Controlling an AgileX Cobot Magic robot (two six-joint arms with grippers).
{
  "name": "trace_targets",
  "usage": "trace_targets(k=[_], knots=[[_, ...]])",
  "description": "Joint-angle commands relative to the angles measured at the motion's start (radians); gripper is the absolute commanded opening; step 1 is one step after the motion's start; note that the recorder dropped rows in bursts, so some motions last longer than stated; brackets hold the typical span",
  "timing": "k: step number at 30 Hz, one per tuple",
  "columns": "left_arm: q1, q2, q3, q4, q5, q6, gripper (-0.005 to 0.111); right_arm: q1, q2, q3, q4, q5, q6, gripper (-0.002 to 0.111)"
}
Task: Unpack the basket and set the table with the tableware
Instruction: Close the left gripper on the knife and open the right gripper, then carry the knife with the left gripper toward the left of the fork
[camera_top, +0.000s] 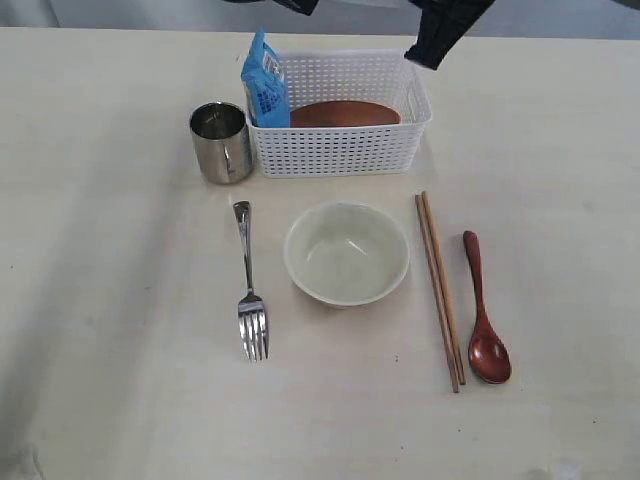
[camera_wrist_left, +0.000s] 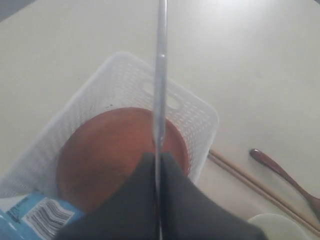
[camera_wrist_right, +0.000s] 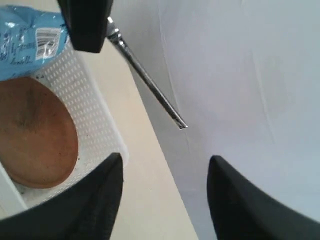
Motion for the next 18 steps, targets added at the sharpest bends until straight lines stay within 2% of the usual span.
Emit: trace_targets(k=[1,5,9,12,18], knots=[[0.005,-0.004,-0.002,-0.024,-0.018,-0.054,0.0,-0.02,-0.054,-0.001,-0.005,0.0,0.097,0.049],[0.013,-0.037,0.063,-0.028,-0.092,-0.067,0.0,-0.02,-0.08,-0.001,-0.005,0.001,0.142,0.049],[0.035,-0.158,0.263,-0.065,-0.267,-0.026,0.0,-0.02,-0.082,-0.001,-0.003,-0.007,0.169,0.049],[0.047,-0.266,0.434,-0.205,-0.364,0.092,0.0,-0.02,-0.082,-0.001,0.007,-0.018,0.218,0.049],[0.051,-0.483,0.749,-0.6,-0.534,0.408,0.0,-0.02,-0.082,-0.001,0.098,-0.006,0.226,0.049]])
